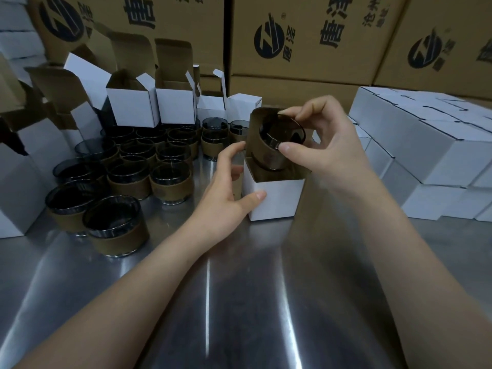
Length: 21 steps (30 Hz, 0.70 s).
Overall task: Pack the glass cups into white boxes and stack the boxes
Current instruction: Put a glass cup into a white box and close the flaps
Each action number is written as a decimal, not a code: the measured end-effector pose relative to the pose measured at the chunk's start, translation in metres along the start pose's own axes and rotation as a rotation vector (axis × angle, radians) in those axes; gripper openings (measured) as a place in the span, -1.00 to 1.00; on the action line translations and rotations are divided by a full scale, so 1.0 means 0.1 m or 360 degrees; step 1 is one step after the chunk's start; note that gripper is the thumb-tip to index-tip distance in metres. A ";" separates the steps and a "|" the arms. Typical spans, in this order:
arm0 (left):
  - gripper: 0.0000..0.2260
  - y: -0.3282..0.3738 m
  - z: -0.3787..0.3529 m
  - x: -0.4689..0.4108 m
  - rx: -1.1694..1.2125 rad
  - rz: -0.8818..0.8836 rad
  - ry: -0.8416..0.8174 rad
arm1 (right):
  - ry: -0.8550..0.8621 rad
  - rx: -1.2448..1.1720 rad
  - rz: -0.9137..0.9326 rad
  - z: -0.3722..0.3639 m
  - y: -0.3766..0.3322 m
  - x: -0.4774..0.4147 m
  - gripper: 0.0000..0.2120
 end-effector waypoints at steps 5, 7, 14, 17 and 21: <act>-0.32 0.00 0.01 -0.01 -0.0016 -0.0022 -0.0001 | -0.0113 0.0034 -0.0090 0.03 0.01 0.01 -0.62; -0.31 0.00 0.01 -0.01 -0.0039 -0.0024 0.0009 | -0.0162 0.0081 -0.0119 0.03 0.00 0.02 -0.61; -0.31 -0.03 0.02 -0.04 -0.0102 -0.0045 0.0001 | -0.0348 0.0339 -0.0275 0.02 0.01 0.04 -0.58; -0.30 -0.03 0.02 -0.04 -0.0123 -0.0056 0.0004 | -0.0424 0.0484 -0.0292 0.01 -0.01 0.03 -0.58; -0.30 -0.01 0.02 -0.03 -0.0126 -0.0079 -0.0012 | -0.0523 0.0609 -0.0330 0.00 0.00 0.03 -0.57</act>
Point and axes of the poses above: each hand's wrist, its own x-axis away from the middle knuckle, its own z-axis out of the back of the hand, y = z × x, the point moved 3 cm from there along -x, towards the middle knuckle, and after that the axes turned 12 degrees about z, right-handed, at the moved point
